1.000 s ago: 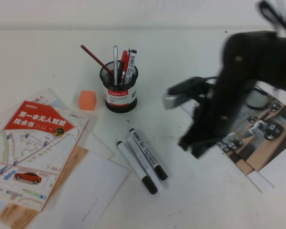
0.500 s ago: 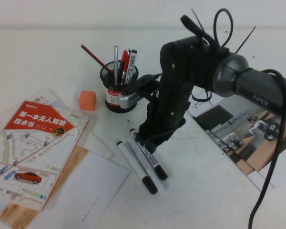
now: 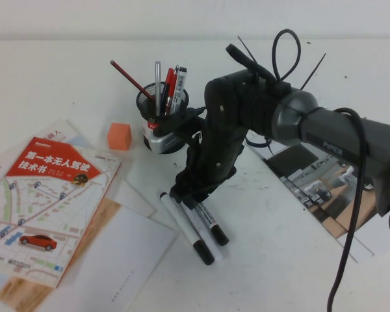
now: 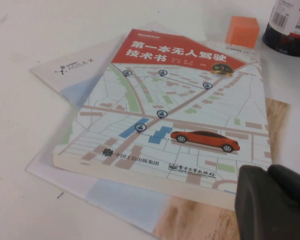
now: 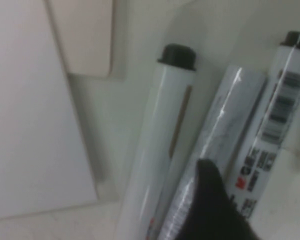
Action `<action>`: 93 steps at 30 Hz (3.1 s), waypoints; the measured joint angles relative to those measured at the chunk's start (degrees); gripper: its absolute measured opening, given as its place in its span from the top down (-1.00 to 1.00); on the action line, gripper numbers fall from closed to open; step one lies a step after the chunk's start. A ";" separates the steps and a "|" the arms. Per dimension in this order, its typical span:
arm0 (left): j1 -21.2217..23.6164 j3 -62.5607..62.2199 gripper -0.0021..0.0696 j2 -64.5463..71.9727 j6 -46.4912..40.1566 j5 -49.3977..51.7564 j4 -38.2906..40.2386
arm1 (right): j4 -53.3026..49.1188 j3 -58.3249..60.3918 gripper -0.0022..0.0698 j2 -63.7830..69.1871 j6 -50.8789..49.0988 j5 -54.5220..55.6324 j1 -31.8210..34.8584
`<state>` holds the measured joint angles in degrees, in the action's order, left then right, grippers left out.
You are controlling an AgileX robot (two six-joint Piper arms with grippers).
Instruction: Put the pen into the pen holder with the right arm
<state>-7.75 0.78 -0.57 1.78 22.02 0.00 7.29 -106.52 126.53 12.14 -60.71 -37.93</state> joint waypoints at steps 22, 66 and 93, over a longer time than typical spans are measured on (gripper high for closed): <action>0.00 0.00 0.94 0.00 0.00 0.00 0.00 | 0.54 -2.72 0.61 1.52 -4.71 2.65 0.92; 0.00 0.00 0.94 0.00 0.00 0.00 0.00 | -32.77 14.76 0.03 -0.81 -36.81 96.00 5.94; 0.00 0.00 0.94 0.00 0.00 0.00 0.00 | -28.66 67.37 0.99 -66.81 -26.85 86.73 6.40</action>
<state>-7.75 0.78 -0.57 1.78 22.02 0.00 -21.37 -39.15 59.72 -14.71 26.02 -31.53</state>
